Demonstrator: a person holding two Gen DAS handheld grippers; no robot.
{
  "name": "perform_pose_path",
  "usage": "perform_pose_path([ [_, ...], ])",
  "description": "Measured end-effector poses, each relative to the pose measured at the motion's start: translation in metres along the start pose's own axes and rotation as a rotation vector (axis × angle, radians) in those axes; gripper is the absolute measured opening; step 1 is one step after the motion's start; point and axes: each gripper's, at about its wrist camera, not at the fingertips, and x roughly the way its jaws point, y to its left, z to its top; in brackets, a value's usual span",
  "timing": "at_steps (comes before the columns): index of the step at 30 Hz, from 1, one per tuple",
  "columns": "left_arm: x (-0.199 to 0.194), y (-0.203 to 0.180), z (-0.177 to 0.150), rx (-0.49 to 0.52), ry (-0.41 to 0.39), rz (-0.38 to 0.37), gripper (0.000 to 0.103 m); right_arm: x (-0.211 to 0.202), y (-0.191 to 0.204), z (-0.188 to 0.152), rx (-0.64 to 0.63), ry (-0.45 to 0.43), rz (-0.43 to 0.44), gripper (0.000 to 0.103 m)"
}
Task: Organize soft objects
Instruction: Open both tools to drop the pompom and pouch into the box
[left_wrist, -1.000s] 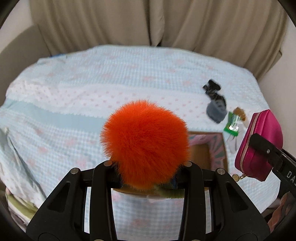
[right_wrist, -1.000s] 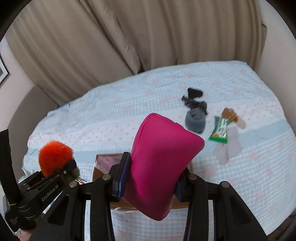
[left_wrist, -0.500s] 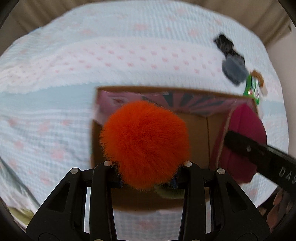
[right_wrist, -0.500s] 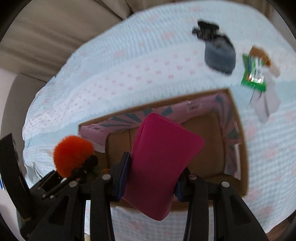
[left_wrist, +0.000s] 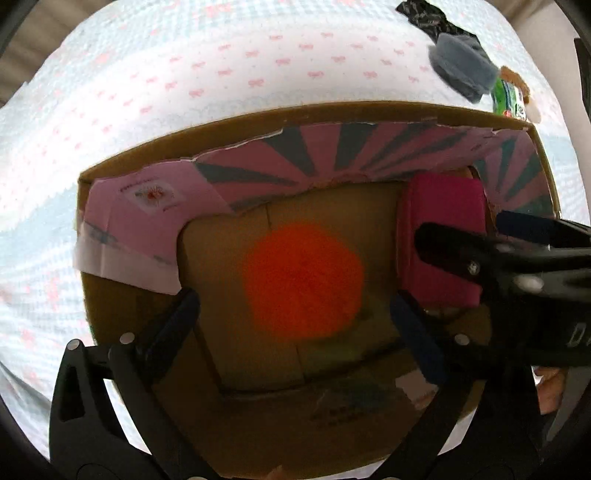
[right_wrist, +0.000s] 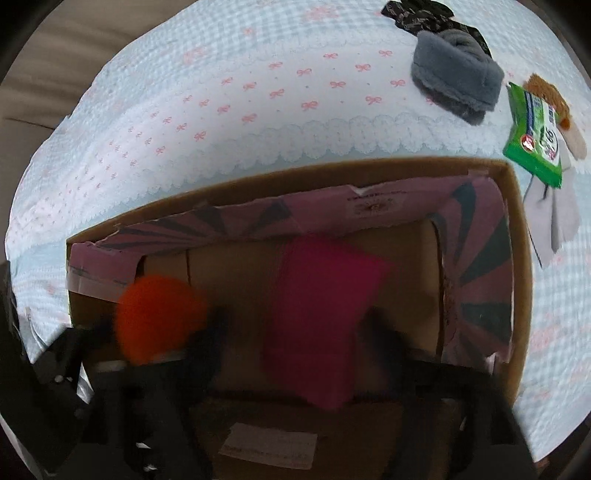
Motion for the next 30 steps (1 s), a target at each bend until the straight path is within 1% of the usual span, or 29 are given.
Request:
perform_pose_path([
  [4, -0.004, 0.006, 0.001, -0.019, 0.000, -0.001, 0.102, -0.010, -0.005, 0.001, -0.024, -0.041, -0.005, 0.103],
  [7, -0.011, 0.011, -0.003, -0.032, -0.014, -0.020, 0.102, -0.018, -0.008, 0.001, -0.015, -0.054, 0.004, 0.103],
  [11, -0.029, 0.010, -0.003, -0.020, -0.042, -0.011, 0.102, -0.031, -0.010, -0.002, 0.012, -0.062, 0.019, 0.103],
  [13, -0.040, 0.010, -0.002, -0.021, -0.056, -0.009, 0.102, -0.042, -0.009, -0.003, 0.016, -0.080, 0.024, 0.103],
  [17, -0.070, 0.014, -0.011, -0.031, -0.100, -0.013, 0.102, -0.058, 0.004, -0.007, -0.009, -0.112, 0.016, 0.103],
  [19, -0.081, 0.009, -0.010, -0.028, -0.117, -0.001, 0.102, -0.071, 0.007, -0.011, -0.007, -0.124, 0.029, 0.103],
  [23, -0.115, 0.007, -0.022, -0.030, -0.171, 0.006, 0.102, -0.097, 0.014, -0.021, 0.006, -0.162, 0.058, 0.103],
  [26, -0.141, 0.006, -0.030, -0.040, -0.207, 0.016, 0.102, -0.122, 0.023, -0.033, -0.026, -0.205, 0.042, 0.103],
  [28, -0.157, 0.004, -0.035, -0.060, -0.228, 0.036, 0.102, -0.138, 0.027, -0.041, -0.049, -0.223, 0.030, 0.103],
  [30, -0.174, 0.002, -0.043, -0.086, -0.249, 0.030, 0.102, -0.155, 0.029, -0.050, -0.066, -0.237, 0.029, 0.103],
])
